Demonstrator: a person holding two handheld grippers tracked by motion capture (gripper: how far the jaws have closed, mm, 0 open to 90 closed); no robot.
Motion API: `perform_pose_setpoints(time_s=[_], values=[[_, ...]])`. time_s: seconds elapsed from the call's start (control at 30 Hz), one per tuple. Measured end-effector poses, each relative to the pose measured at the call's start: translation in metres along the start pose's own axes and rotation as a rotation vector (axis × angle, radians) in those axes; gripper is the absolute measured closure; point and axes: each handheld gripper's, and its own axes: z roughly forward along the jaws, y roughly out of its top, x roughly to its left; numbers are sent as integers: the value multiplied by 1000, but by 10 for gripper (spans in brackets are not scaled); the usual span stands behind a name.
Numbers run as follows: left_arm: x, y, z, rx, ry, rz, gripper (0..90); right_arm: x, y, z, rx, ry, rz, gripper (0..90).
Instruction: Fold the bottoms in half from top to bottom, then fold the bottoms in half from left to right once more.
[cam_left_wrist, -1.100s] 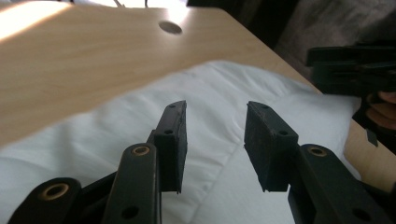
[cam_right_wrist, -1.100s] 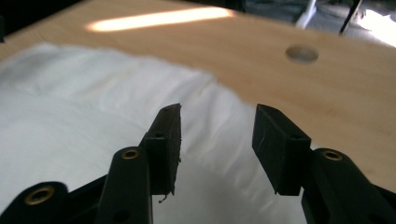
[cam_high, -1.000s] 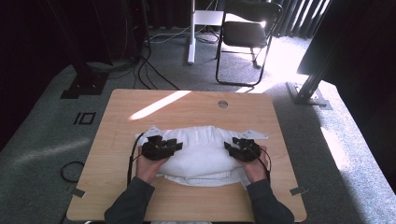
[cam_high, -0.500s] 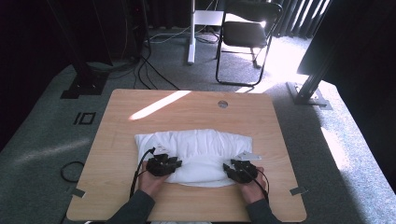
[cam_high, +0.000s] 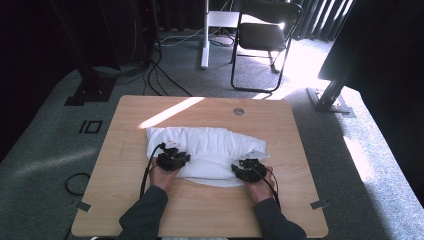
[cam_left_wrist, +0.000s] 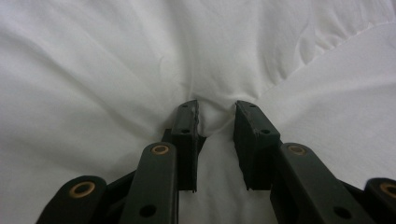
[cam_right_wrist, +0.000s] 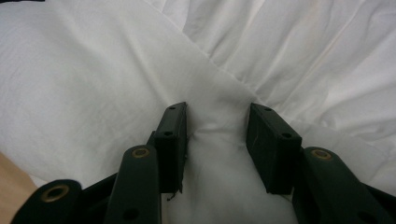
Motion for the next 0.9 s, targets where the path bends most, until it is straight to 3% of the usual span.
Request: perform_pose_setpoints(time_s=[0.23, 0.53, 0.67, 0.7, 0.73, 0.77, 0.8, 0.83, 0.87, 0.9], values=[[19, 12, 6, 5, 21, -15, 714, -5, 18, 18, 7, 5, -9, 572], [22, 13, 5, 5, 18, -32, 707, -7, 19, 21, -3, 14, -1, 573], [22, 16, -6, -9, 40, -39, 568, -8, 19, 21, -6, 20, 4, 574], [26, 17, -17, -36, 79, -46, 541, -9, 18, 21, -6, 25, 5, 573], [26, 17, -17, -36, 79, -46, 525, -9, 18, 21, -7, 27, 5, 573], [36, 16, -27, -45, 138, -58, 499, -10, 18, 21, -8, 29, 6, 573], [36, 16, -27, -45, 138, -58, 491, -10, 18, 21, -8, 29, 6, 573], [49, 14, -36, -39, 192, -84, 483, -10, 18, 21, -11, 31, 6, 573], [49, 14, -36, -39, 192, -84, 472, -10, 18, 21, -11, 31, 6, 573], [62, 11, -43, -37, 229, -109, 459, -10, 17, 21, -14, 33, 7, 573]])
